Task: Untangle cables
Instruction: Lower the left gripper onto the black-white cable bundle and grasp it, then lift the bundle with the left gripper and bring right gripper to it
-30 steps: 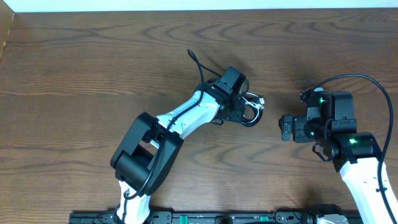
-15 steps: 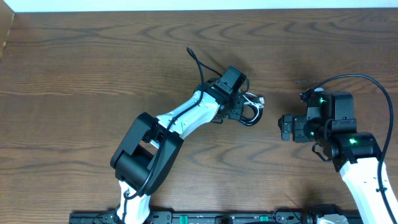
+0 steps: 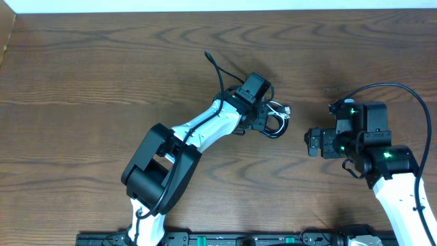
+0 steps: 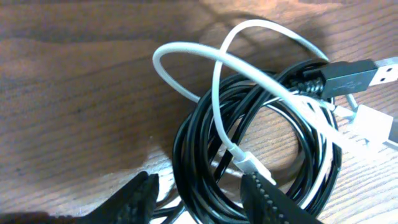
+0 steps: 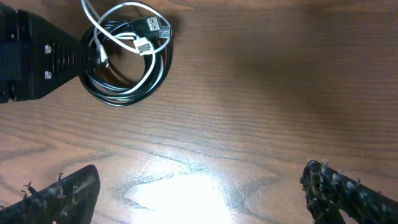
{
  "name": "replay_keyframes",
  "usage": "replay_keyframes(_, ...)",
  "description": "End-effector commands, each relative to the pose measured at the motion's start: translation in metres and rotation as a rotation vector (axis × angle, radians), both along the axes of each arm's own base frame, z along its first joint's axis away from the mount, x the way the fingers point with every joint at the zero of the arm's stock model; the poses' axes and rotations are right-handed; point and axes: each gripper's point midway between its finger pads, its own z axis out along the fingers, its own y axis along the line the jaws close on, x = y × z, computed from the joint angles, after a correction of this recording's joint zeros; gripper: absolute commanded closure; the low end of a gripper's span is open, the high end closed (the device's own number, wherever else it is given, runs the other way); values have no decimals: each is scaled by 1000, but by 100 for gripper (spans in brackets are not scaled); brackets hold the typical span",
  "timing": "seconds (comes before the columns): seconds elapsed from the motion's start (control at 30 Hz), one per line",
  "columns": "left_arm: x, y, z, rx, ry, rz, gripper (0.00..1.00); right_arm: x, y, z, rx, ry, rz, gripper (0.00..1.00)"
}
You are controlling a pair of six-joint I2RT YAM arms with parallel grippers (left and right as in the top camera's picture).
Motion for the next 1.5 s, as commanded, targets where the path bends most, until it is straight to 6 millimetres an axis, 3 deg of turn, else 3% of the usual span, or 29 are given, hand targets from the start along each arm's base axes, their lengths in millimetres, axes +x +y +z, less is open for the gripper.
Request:
replay_keyframes(0.0,-3,-2,-6,18,-3,2,51,4,1,9,16,-17,-8,1)
replay_keyframes(0.17,-9,-4,-19,37,21,-9,51,2,1,7,15,-8,-8,1)
replay_keyframes(0.37,-12,-1,-18,46,32,-10,80,0,1,6,14,1,-8,1)
replay_keyframes(0.47,-10,2,-3,36,21,-2,87,0,1,7,14,-1,-8,1)
replay_keyframes(0.63,-11,-1,41,-40,-20,-9,89,-1,6,7,41,4,7,1)
replay_keyframes(0.83,-27,-13,90,-175,-21,-65,89,-2,22,7,116,12,55,1)
replay_keyframes(1.07,-47,-1,98,-148,35,-71,92,7,38,9,200,-2,107,1)
replay_keyframes(1.23,-74,-25,113,-302,106,-262,92,16,55,5,283,11,157,1)
replay_keyframes(1.47,-80,-29,117,-330,107,-316,92,16,59,-15,303,83,167,1)
